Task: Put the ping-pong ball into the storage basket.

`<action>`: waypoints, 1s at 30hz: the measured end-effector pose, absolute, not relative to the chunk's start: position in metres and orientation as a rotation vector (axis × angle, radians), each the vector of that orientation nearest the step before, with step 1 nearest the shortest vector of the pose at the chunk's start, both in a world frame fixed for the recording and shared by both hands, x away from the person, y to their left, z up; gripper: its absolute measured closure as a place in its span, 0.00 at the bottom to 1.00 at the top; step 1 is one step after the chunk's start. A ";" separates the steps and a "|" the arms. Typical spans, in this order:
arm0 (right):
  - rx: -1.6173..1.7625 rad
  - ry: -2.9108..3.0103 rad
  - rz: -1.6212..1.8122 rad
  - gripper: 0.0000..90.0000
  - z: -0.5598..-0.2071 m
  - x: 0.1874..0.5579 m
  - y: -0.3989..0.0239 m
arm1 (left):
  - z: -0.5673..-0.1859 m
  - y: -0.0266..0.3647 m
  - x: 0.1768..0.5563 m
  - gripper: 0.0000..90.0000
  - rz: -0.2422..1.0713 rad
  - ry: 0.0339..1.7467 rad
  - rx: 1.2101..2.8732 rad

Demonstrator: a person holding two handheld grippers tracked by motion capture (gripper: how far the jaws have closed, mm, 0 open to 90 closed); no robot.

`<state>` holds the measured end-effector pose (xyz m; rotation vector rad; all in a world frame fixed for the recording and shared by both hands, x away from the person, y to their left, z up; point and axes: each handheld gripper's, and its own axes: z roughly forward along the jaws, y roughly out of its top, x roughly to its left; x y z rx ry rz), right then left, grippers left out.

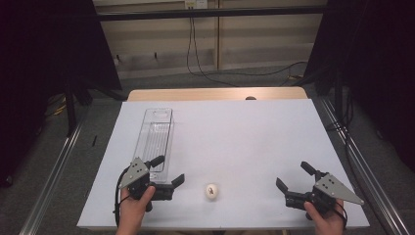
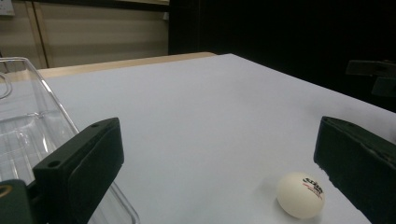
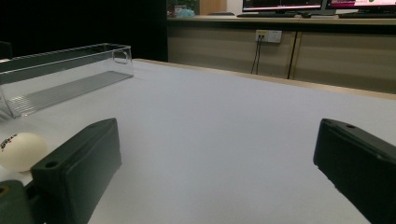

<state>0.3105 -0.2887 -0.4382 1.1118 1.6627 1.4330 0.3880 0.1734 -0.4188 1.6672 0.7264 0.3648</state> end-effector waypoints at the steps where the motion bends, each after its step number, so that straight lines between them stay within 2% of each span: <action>1: 1.114 1.663 1.433 0.01 -0.438 0.310 -0.289 | -0.419 0.172 0.388 0.02 0.367 0.717 1.687; 30: 1.100 1.677 1.437 0.01 -0.439 0.311 -0.288 | -0.420 0.148 0.390 0.02 0.297 0.664 1.730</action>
